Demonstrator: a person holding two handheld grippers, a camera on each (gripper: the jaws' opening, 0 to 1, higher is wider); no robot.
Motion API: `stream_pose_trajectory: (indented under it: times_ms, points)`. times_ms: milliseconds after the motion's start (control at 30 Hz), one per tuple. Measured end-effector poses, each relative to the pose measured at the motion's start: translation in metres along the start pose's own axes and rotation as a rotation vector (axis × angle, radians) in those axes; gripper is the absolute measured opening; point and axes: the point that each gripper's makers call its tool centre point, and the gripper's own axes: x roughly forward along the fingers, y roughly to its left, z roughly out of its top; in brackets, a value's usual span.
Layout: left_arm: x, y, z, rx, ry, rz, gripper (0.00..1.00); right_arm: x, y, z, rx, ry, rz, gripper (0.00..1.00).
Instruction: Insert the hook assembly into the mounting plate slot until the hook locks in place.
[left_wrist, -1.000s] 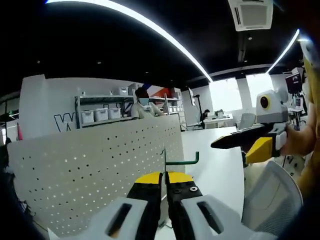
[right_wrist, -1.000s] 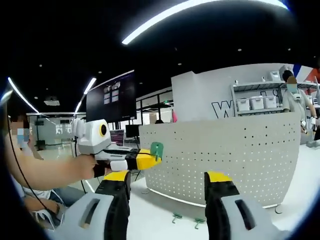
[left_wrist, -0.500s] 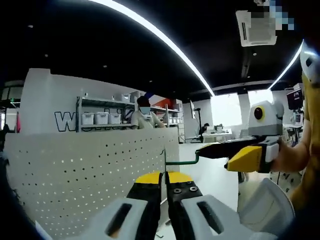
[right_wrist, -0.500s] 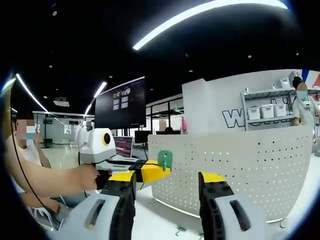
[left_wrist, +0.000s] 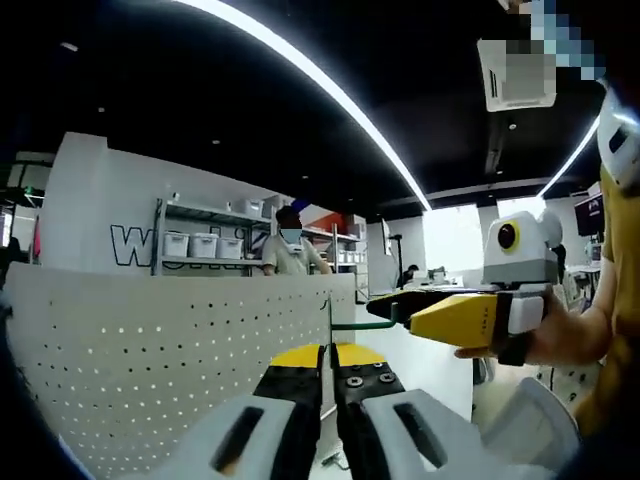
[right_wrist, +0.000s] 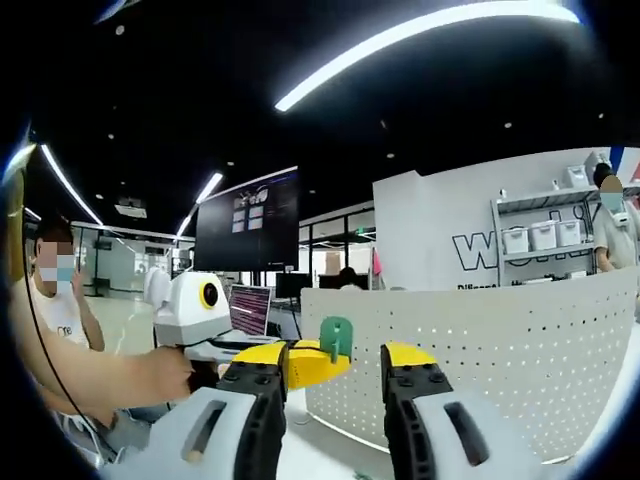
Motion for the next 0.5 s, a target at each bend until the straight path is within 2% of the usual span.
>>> stream_pose_trajectory:
  times_ms: [200, 367, 500]
  points:
    - [0.0007, 0.0011, 0.0026, -0.073, -0.040, -0.007, 0.02, 0.0043, 0.0018, 0.0006, -0.016, -0.003, 0.003, 0.31]
    - [0.0037, 0.0009, -0.0006, -0.067, -0.031, -0.007, 0.02, 0.0060, 0.0031, -0.0003, -0.022, -0.001, 0.001, 0.29]
    - [0.0042, -0.0012, 0.0034, -0.065, -0.043, -0.010, 0.02, 0.0063, 0.0010, 0.0008, -0.031, -0.004, -0.008, 0.24]
